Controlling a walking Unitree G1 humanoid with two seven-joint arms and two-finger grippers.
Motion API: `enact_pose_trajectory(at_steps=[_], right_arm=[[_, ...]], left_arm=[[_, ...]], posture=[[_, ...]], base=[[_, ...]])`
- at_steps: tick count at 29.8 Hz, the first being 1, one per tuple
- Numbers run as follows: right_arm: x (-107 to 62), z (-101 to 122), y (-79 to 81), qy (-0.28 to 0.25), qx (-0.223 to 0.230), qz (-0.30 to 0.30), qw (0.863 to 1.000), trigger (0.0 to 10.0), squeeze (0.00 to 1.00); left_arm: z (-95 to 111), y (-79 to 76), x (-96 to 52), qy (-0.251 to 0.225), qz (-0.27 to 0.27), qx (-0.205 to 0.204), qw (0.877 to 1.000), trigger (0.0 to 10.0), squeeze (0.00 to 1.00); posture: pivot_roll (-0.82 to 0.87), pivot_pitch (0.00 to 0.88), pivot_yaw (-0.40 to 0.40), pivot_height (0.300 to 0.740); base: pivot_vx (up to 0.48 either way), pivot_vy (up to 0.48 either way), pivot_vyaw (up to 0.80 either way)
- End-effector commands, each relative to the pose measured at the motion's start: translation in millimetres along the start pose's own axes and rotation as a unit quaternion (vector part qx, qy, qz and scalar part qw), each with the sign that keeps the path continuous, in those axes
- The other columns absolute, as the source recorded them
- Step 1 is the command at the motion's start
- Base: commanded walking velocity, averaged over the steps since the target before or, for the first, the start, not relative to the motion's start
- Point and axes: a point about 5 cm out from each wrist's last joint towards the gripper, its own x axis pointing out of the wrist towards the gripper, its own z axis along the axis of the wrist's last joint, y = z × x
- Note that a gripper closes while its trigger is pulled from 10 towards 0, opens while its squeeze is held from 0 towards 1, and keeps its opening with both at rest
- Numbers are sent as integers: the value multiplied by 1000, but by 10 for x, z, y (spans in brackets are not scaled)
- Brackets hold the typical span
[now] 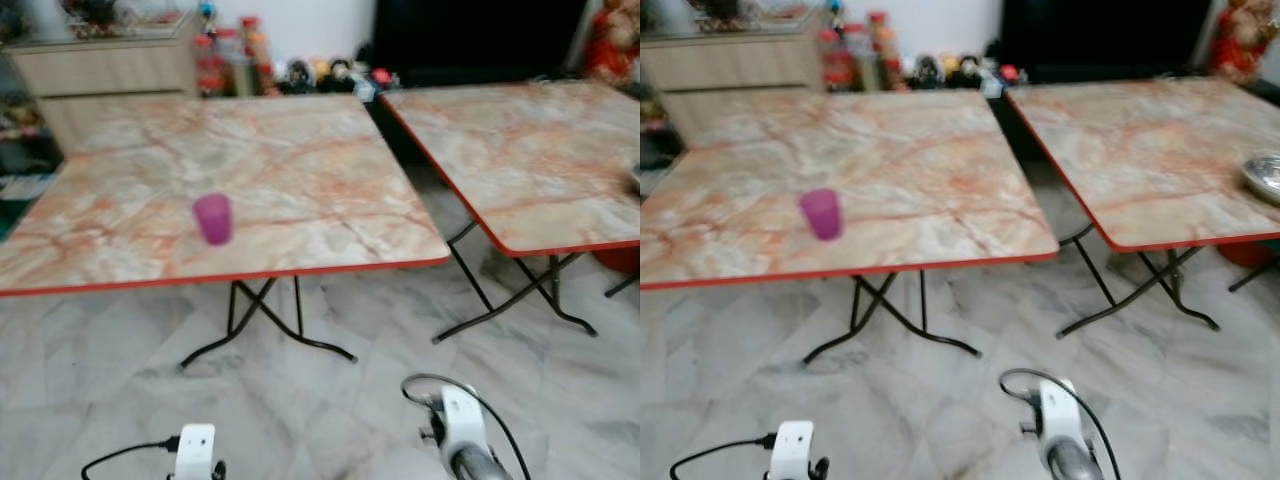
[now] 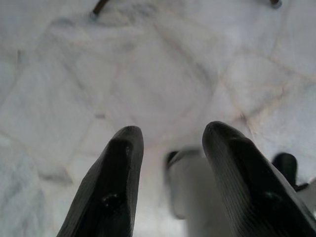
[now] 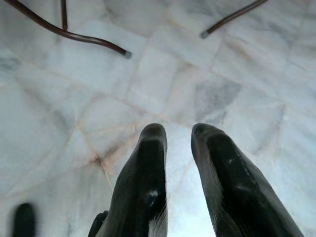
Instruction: Setting the table
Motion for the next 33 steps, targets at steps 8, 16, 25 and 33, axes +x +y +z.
enact_pose_trajectory(at_steps=[8,16,25,33], right_arm=[[5,-24,94,17,12,20,1000,10000,0],[9,-11,124,17,14,27,999,10000,0],[12,2,126,15,0,24,1000,10000,0],[9,-19,142,21,13,27,999,10000,0]], left_arm=[[266,59,52,-50,15,-2,999,10000,0],[240,32,43,-52,13,-14,998,10000,0],[249,52,42,-57,17,-17,998,10000,0],[273,34,48,-59,13,-15,998,10000,0]], posture=[[18,0,-48,701],[16,0,-50,701],[15,0,-49,701],[14,0,-47,701]], base=[[0,221,0],[0,0,0],[53,0,313],[211,0,0]])
